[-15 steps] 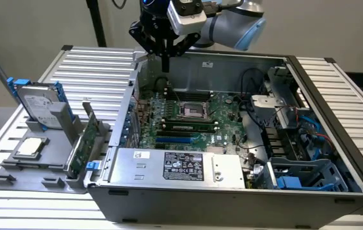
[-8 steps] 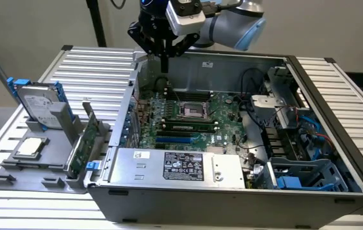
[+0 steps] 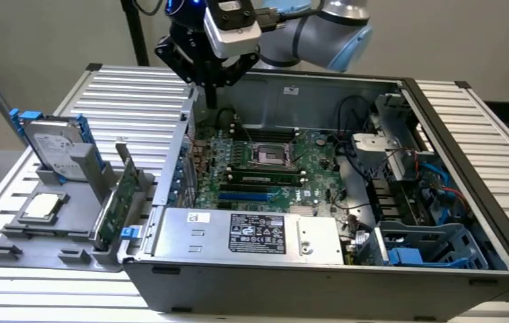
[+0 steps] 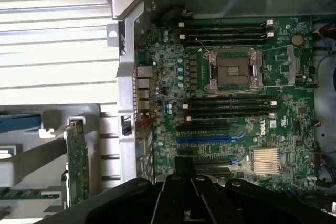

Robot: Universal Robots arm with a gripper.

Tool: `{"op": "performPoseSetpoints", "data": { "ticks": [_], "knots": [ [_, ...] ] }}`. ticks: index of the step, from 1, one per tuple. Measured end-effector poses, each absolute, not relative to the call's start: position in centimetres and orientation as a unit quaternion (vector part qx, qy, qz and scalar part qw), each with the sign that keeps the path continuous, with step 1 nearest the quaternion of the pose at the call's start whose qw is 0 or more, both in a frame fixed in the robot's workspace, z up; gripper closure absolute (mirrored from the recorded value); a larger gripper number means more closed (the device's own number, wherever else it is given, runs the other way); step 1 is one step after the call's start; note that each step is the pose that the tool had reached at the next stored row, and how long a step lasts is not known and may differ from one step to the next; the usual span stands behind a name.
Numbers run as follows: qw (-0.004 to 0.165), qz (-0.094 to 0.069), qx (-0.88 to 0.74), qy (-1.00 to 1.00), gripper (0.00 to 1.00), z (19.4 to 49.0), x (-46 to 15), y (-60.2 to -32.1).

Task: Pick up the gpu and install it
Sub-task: 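Reach for the gpu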

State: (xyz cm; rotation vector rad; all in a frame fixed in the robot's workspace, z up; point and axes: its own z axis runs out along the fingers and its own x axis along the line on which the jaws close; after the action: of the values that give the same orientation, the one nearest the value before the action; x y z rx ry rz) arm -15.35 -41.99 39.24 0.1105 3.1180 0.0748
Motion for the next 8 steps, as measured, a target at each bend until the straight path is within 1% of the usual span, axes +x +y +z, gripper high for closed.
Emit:
{"op": "performPoseSetpoints", "data": {
  "ticks": [8],
  "knots": [
    [0.01,0.024,0.035,0.999,0.89,38.8,-19.0,-42.7]
  ]
}}
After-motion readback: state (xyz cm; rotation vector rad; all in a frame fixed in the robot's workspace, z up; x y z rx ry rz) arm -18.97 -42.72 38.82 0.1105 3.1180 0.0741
